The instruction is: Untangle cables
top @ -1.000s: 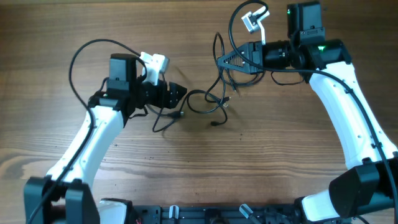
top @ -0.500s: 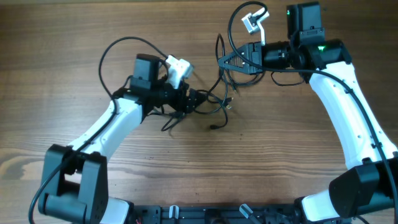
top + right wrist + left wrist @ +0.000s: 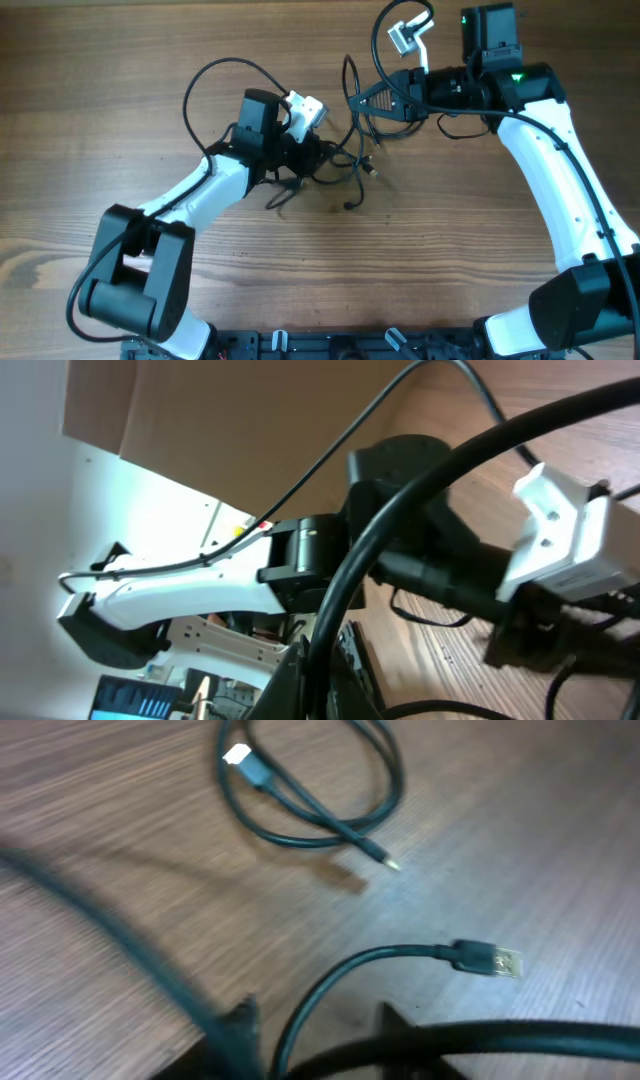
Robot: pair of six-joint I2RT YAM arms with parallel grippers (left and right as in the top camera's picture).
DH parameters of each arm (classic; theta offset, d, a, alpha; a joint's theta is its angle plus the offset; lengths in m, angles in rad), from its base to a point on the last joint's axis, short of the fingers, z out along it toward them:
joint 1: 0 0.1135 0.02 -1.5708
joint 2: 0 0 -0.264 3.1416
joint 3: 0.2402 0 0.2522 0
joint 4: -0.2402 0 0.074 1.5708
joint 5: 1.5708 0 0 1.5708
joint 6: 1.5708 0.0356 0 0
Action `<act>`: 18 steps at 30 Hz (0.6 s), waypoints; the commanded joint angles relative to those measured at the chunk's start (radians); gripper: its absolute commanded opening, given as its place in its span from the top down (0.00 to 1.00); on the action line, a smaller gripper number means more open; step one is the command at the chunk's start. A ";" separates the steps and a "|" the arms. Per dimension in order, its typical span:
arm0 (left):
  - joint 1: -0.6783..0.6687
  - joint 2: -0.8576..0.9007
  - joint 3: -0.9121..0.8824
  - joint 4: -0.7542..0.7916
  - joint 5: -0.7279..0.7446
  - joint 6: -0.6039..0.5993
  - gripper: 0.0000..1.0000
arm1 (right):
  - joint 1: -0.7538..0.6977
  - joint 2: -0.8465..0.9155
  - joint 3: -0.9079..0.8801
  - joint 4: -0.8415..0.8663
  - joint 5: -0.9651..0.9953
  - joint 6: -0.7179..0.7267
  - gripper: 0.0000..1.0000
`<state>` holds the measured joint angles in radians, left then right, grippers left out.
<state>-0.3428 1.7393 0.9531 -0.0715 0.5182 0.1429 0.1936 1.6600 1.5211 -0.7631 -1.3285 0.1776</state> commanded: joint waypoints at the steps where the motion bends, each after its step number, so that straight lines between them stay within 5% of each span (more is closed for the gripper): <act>1: 0.026 0.009 0.002 0.015 -0.068 -0.058 0.96 | -0.002 -0.020 0.016 0.015 -0.037 0.006 0.96; 8: 0.117 -0.101 0.002 0.006 -0.085 -0.137 0.96 | -0.055 -0.020 0.016 0.019 0.360 0.110 0.96; 18: 0.315 -0.583 0.002 -0.087 -0.361 -0.355 0.96 | -0.070 -0.020 0.016 -0.091 0.874 0.140 0.96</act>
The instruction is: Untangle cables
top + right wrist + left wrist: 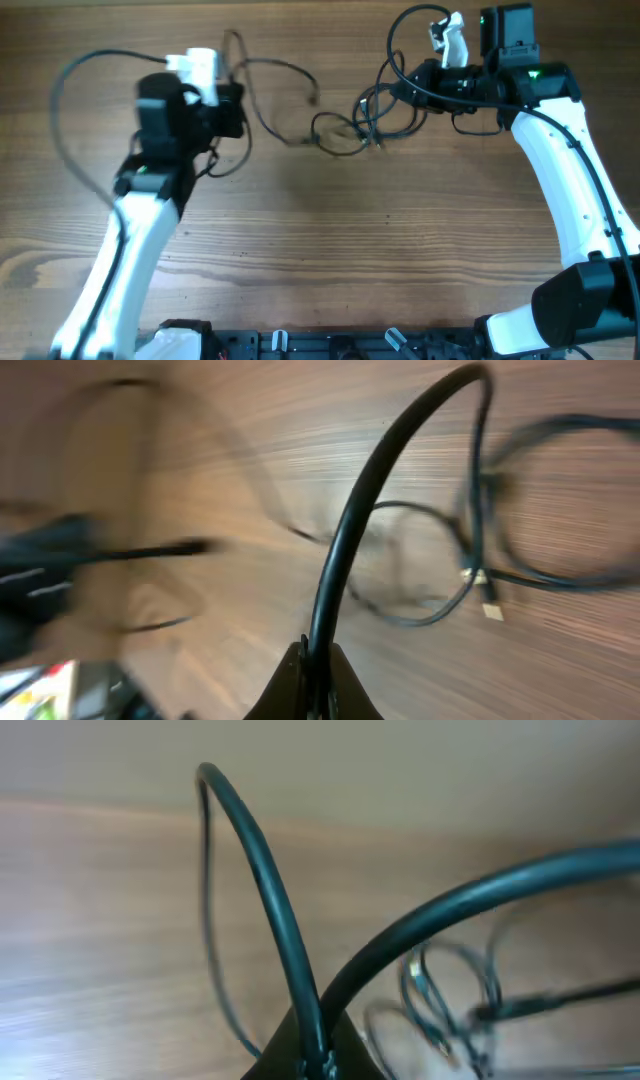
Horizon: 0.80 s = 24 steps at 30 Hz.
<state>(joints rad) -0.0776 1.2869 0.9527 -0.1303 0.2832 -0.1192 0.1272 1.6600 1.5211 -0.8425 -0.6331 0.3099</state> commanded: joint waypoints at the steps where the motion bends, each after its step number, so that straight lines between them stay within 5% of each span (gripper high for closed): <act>1: 0.069 -0.170 0.002 -0.042 -0.137 -0.106 0.96 | -0.003 -0.020 0.016 -0.016 0.189 0.007 0.96; 6: 0.095 -0.282 0.002 -0.114 -0.127 -0.144 0.96 | -0.002 -0.020 0.016 -0.015 0.105 -0.056 0.96; 16: 0.095 -0.226 0.002 -0.279 0.057 -0.237 0.96 | -0.003 -0.038 0.037 0.025 -0.042 -0.111 0.96; 24: 0.047 -0.145 0.002 -0.339 0.192 -0.264 0.96 | -0.004 -0.080 0.442 -0.061 0.060 -0.068 0.96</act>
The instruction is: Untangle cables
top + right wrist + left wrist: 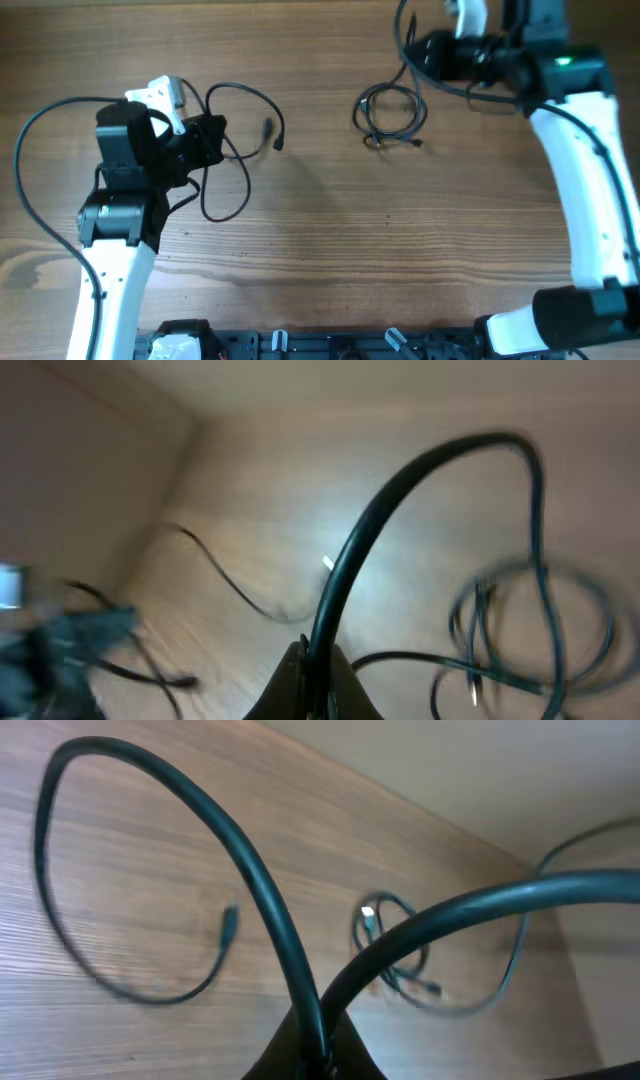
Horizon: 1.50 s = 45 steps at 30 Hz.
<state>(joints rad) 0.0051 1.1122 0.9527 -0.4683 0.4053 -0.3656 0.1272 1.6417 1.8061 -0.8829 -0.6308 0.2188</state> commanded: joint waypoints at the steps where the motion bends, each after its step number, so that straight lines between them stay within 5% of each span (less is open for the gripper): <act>1: -0.056 0.044 0.002 -0.001 0.070 -0.017 0.96 | -0.004 -0.067 0.223 -0.036 0.087 0.029 0.96; 6: -0.118 0.095 0.002 0.000 0.069 -0.017 0.96 | -0.004 -0.108 0.387 -0.079 0.149 0.073 0.96; 16: -0.148 0.134 0.002 0.003 0.069 -0.017 0.96 | -0.004 -0.159 0.396 -0.065 0.364 0.041 0.96; 19: -0.148 0.134 0.002 0.003 0.069 -0.017 0.96 | -0.004 -0.163 0.396 -0.045 0.024 -0.087 0.96; 22: -0.148 0.134 0.002 0.009 0.069 -0.017 0.96 | 0.011 -0.154 0.392 -0.058 -0.321 0.023 0.96; 29: -0.148 0.134 0.002 0.019 0.069 -0.017 0.96 | 0.094 -0.027 0.391 -0.283 -0.245 0.171 0.96; 34: -0.148 0.134 0.002 0.019 0.069 -0.017 0.96 | 0.138 0.110 0.391 -0.284 -0.408 0.156 0.96; 37: -0.148 0.134 0.002 0.018 0.069 -0.017 0.96 | 0.135 0.179 0.391 -0.238 -0.596 0.158 0.96; 45: -0.148 0.134 0.002 0.017 0.069 -0.017 0.96 | 0.134 0.330 0.391 0.130 -0.569 0.138 0.96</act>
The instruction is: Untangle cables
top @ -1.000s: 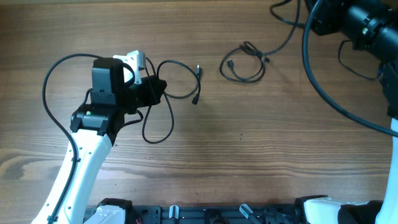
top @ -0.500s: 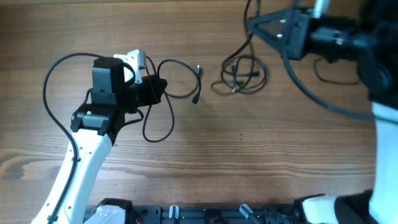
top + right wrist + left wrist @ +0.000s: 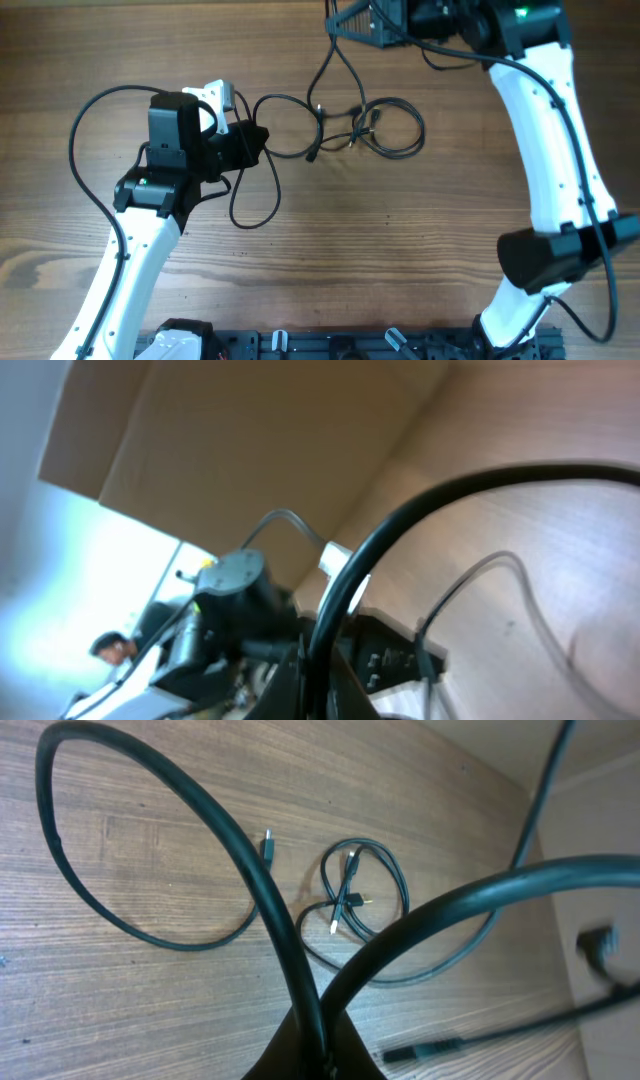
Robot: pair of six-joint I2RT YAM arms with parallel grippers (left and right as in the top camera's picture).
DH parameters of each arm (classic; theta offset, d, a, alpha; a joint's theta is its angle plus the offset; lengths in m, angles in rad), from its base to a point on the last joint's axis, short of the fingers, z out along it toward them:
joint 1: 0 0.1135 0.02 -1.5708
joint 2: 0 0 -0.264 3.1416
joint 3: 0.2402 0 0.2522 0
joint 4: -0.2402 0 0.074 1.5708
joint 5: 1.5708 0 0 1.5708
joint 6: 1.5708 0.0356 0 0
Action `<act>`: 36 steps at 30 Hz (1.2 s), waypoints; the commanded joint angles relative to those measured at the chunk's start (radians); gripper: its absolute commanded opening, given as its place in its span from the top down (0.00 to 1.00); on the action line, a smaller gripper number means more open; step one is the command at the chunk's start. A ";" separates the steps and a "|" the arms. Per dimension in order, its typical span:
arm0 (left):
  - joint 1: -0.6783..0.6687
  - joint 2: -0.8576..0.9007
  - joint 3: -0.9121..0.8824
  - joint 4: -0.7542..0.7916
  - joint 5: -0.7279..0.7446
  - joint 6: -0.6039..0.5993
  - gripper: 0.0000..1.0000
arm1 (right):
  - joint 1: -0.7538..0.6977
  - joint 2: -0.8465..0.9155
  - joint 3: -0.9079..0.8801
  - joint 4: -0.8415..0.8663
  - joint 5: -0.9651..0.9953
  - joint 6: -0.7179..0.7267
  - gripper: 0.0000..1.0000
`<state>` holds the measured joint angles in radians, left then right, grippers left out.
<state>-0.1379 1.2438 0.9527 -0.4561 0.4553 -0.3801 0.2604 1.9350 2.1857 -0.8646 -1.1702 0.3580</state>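
My left gripper (image 3: 252,140) is shut on a black cable (image 3: 255,222). That cable loops toward the near side and runs right to a small plug (image 3: 313,155). In the left wrist view the cable (image 3: 250,860) rises thick out of the shut left gripper (image 3: 322,1065). At the table's far edge my right gripper (image 3: 340,25) is shut on a second black cable (image 3: 325,70). It drops to a loose coil (image 3: 395,125) (image 3: 365,895). Strands of the two cables meet near the plug. In its own view the right gripper (image 3: 312,680) clamps a thick strand.
The wooden table (image 3: 400,250) carries only the cables. My left arm's own wiring arcs out in a big loop (image 3: 78,140) on the left. A black rail (image 3: 300,342) lines the near edge. The right wrist view looks sideways, off the table.
The right gripper has moved left along the far edge. The coil now lies a little nearer, with its strands reaching the left cable's plug. The left gripper sits slightly further right, still shut.
At first both grippers were shut close together over a tangled bundle mid-table. Then the left gripper was far to the left with cable stretched between the two. Later one loop lay by the left gripper and a separate coil under the right. Now the two meet again.
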 commanded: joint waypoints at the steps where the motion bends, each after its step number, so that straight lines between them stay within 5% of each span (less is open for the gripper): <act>1: -0.005 0.002 0.002 0.002 0.019 -0.002 0.96 | -0.001 0.046 0.011 0.176 -0.019 0.030 0.96; 5: -0.005 0.002 0.001 -0.014 0.018 -0.002 0.96 | -0.030 0.056 0.012 0.430 -0.026 0.229 0.96; 9: -0.005 0.002 0.001 -0.013 0.015 -0.002 0.96 | -0.108 0.051 0.012 0.861 -0.072 0.630 0.96; 12: -0.005 0.002 0.001 -0.013 0.015 -0.002 0.96 | -0.179 0.051 0.012 0.990 -0.058 0.749 0.96; 19: -0.005 0.002 0.001 -0.012 -0.008 -0.002 0.96 | -0.358 0.051 0.012 0.669 -0.040 0.539 0.96; 24: -0.005 0.002 0.001 -0.012 -0.011 -0.002 0.96 | -0.475 0.051 0.016 0.336 0.238 0.263 0.95; 36: -0.005 0.002 0.001 -0.005 -0.022 -0.003 0.96 | -0.912 0.051 0.042 0.294 0.594 0.181 0.95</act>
<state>-0.1379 1.2446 0.9527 -0.4709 0.4427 -0.3801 -0.5846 1.9938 2.1910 -0.5621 -0.7521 0.6086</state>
